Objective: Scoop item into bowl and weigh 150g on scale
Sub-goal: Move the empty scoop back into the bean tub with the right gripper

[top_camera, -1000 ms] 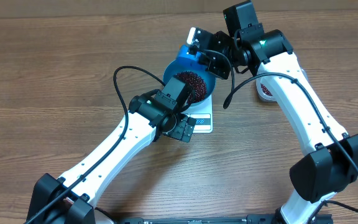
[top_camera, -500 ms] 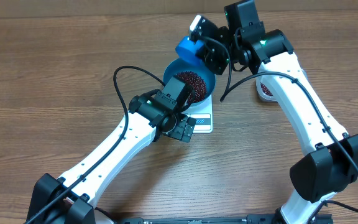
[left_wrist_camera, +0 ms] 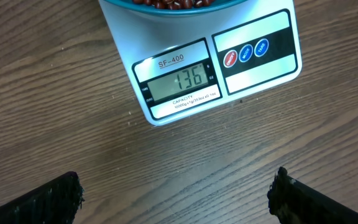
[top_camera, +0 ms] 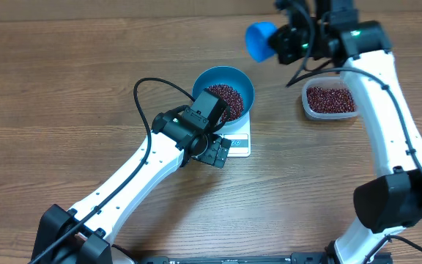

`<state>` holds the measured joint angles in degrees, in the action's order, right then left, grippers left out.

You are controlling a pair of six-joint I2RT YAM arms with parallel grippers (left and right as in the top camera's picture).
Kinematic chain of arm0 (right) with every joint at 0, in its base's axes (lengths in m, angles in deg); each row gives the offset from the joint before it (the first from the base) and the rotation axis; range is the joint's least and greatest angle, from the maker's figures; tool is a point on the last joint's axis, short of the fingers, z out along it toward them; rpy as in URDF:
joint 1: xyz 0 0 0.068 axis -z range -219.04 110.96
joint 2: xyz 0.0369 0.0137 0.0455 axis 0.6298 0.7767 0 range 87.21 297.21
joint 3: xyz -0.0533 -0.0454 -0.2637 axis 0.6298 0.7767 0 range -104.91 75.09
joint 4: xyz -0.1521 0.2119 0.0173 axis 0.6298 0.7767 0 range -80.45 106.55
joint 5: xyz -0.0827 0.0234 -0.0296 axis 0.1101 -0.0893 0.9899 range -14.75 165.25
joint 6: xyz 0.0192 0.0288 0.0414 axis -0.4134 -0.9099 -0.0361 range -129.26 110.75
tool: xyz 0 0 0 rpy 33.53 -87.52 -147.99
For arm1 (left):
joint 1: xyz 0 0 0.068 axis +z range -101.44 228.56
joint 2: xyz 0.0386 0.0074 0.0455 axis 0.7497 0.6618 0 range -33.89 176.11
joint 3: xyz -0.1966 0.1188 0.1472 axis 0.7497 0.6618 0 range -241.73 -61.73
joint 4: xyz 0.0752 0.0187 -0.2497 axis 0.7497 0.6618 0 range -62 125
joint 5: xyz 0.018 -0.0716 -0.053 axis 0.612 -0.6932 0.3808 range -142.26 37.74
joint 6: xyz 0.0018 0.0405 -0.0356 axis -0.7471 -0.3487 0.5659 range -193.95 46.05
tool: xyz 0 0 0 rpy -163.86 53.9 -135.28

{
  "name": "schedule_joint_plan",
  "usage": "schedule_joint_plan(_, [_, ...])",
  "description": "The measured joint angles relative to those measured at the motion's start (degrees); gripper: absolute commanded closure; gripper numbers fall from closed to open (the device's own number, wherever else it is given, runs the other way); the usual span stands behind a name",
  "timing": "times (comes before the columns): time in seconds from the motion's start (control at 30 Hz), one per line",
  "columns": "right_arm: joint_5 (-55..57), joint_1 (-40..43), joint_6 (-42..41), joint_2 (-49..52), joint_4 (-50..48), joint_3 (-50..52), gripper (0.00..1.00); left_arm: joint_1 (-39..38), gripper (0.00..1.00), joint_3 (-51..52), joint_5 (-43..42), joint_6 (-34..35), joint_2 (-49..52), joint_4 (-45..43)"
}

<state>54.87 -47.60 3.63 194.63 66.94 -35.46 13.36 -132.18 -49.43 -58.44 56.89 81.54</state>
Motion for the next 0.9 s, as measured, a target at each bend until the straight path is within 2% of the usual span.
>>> schedule_joint_plan(0.27, [2.01, 9.40, -1.75, 0.00, 8.28, -0.04, 0.96, 0.00, 0.00, 0.02, 0.00, 0.00, 0.00, 0.00])
schedule_joint_plan(0.4, [8.79, 12.50, -1.77, 0.00, 11.26, 1.14, 0.96, 0.00, 0.01, 0.02, 0.00, 0.00, 0.00, 0.00])
schedule_joint_plan(0.67, [21.07, 13.07, -1.75, 0.00, 10.49, 10.78, 0.96, 0.00, 0.01, 0.02, 0.00, 0.00, 0.00, 0.00])
schedule_joint_plan(0.9, [23.15, 13.07, -1.73, 0.00, 5.51, 18.80, 0.96, 0.00, 0.01, 0.02, 0.02, 0.00, 0.00, 0.00])
